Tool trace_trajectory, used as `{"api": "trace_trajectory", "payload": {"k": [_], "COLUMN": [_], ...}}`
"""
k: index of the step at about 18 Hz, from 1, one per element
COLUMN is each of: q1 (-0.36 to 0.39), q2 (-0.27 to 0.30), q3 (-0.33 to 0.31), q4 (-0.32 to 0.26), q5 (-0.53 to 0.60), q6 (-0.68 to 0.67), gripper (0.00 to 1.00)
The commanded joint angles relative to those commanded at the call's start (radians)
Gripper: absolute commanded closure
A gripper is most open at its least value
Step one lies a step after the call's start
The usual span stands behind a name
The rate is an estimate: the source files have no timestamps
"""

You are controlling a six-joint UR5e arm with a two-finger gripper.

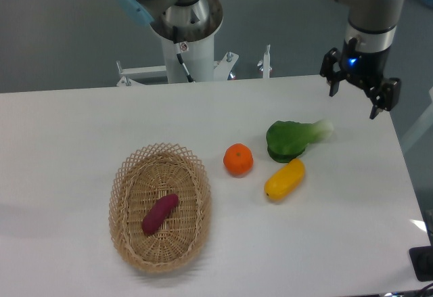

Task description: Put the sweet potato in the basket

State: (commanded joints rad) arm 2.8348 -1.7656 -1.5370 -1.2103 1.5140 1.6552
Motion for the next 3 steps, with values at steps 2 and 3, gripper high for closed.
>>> {"api": "trace_trajectory", "payload": {"k": [2,3], "q1": [0.000,0.000], "q2": [0.000,0.000], "q3": [0.000,0.000], "q4": [0.000,0.000], "q5": [-0.002,-0.003], "q6": [0.000,0.000], "gripper": [0.00,0.00]}}
